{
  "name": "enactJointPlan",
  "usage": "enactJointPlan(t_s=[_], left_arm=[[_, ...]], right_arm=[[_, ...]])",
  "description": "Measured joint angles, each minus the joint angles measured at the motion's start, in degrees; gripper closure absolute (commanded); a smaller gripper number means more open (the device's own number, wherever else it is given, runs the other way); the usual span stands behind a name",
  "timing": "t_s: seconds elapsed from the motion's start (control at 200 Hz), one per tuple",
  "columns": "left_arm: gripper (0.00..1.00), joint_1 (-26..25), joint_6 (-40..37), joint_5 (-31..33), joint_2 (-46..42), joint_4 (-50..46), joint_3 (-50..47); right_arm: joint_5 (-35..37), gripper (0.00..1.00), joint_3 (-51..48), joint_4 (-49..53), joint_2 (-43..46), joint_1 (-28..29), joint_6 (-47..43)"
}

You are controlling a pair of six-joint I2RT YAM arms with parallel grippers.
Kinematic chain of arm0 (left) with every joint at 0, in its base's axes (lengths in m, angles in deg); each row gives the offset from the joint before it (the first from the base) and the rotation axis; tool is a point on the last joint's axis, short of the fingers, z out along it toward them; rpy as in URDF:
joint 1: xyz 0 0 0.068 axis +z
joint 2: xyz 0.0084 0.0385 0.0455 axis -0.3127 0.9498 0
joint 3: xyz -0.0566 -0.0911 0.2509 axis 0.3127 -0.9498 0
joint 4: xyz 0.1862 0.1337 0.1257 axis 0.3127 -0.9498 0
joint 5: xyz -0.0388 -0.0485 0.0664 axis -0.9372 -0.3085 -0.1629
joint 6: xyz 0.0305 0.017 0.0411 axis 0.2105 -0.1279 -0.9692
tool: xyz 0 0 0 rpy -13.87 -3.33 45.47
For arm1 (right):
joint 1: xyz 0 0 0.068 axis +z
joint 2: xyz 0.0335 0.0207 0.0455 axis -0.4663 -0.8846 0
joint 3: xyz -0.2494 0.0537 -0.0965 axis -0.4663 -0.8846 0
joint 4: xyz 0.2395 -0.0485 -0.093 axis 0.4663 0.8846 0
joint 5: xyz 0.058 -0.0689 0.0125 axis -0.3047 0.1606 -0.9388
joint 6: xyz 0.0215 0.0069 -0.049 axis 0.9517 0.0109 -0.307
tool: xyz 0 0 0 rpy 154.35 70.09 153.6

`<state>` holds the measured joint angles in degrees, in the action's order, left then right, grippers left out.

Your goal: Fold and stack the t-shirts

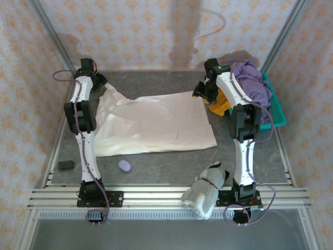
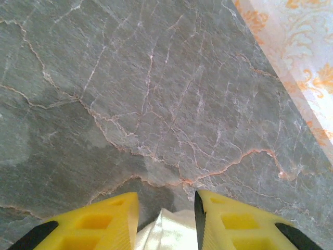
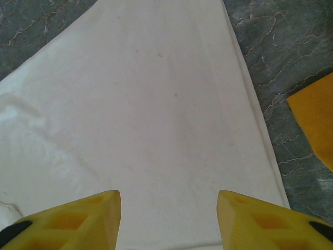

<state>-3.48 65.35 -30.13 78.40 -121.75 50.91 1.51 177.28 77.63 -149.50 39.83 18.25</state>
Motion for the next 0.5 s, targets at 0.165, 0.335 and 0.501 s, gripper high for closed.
enactJointPlan(t_s=[0.165,0.335,0.501], left_arm=[[0.66,-0.02,1.44,-1.86,0.09,0.96,-0.24],[0.69,-0.02,3.50,-4.17,0.17,4.22,-2.10],[0.70,-0.02,4.66,-4.50,0.26,5.40,-4.07]], right_arm=[[-0.04,0.49,0.50,0.13,-0.15,0.00,-0.02],[-0.04,0.49,0.63,0.22,-0.15,0.00,0.00],[-0.04,0.49,-0.42,0.15,-0.15,0.00,0.02]])
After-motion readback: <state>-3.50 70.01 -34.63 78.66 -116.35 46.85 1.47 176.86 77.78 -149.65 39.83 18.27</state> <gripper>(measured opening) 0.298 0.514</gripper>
